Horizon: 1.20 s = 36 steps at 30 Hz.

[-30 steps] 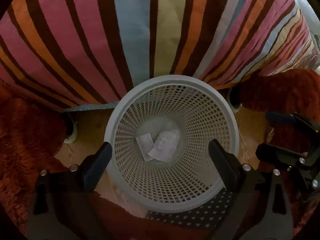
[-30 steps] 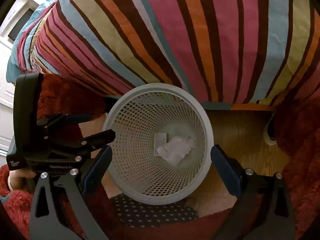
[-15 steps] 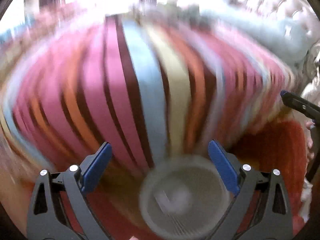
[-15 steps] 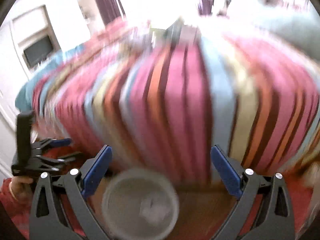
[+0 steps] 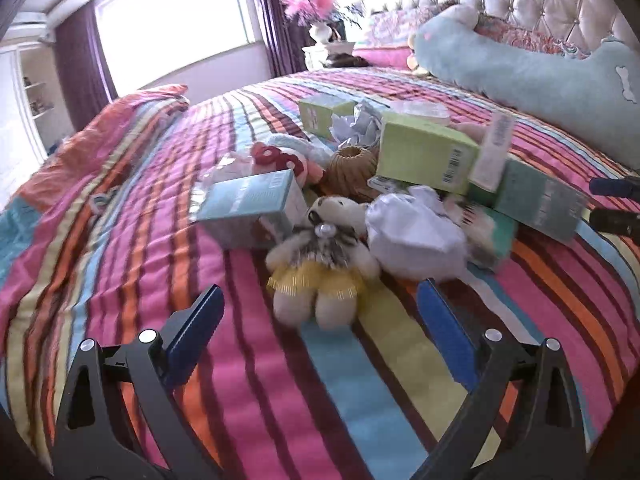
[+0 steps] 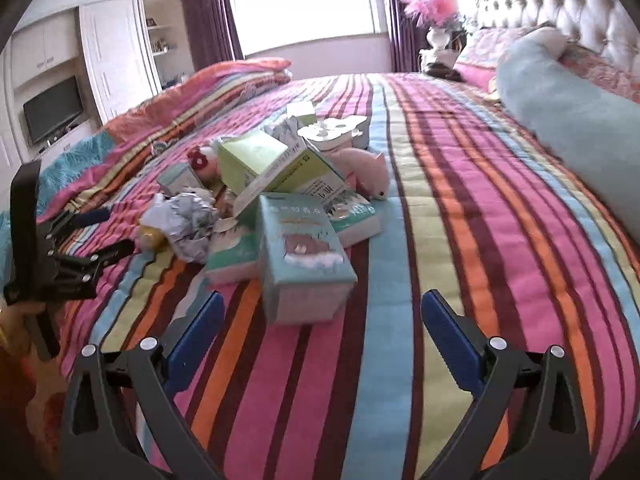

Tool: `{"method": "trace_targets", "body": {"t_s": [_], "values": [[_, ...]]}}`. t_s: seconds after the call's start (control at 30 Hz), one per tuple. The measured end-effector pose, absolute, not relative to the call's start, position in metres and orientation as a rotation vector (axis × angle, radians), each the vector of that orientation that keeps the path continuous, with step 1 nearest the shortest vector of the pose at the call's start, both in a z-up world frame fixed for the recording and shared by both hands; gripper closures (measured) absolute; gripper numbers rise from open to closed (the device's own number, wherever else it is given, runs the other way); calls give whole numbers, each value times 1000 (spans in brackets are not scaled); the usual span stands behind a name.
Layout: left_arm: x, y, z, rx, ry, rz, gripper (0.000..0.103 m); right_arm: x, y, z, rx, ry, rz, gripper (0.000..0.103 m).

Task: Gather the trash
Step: 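Grasp the plush bear with the left tool while the right grasps the teal box, then carry the bear and teal box to the wastebasket and release both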

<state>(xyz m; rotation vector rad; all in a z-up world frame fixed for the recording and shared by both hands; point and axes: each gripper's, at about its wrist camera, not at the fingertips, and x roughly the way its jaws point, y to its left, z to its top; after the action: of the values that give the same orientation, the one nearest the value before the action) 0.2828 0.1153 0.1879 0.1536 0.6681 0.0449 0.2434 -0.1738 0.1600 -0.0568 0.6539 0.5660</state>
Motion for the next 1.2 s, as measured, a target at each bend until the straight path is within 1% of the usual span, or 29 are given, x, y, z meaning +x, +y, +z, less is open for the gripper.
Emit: {"method": "trace_targets", "body": {"t_s": [0.2,0.27,0.3,0.33,0.37,0.4,0.43,0.63,0.93,1.07,1.13,1.2], "values": [[321,118,173,232,723,37,9,278,-158,146,-36,733,595,9],[329,122,172,218,745,31,9,283,-153,141,-27,758,601,10],[333,124,169,194,768,20,10,286,-150,139,-18,776,607,16],[335,126,165,175,794,3,29,287,-149,137,12,796,633,24],[337,127,159,148,839,-21,42,287,-147,138,14,797,632,38],[334,128,159,126,832,-22,44,286,-146,138,7,796,622,49],[331,127,161,113,830,-25,51,282,-144,138,-9,795,612,49],[281,125,171,75,758,-13,52,240,-157,140,-44,742,616,52],[180,123,189,-73,663,-52,52,182,-200,159,62,675,657,53],[112,108,196,-75,595,-88,52,116,-213,163,46,631,724,53],[75,97,196,-82,577,-110,52,82,-220,157,58,643,760,53],[39,86,188,-137,589,-150,52,50,-228,142,106,694,791,53]]}}
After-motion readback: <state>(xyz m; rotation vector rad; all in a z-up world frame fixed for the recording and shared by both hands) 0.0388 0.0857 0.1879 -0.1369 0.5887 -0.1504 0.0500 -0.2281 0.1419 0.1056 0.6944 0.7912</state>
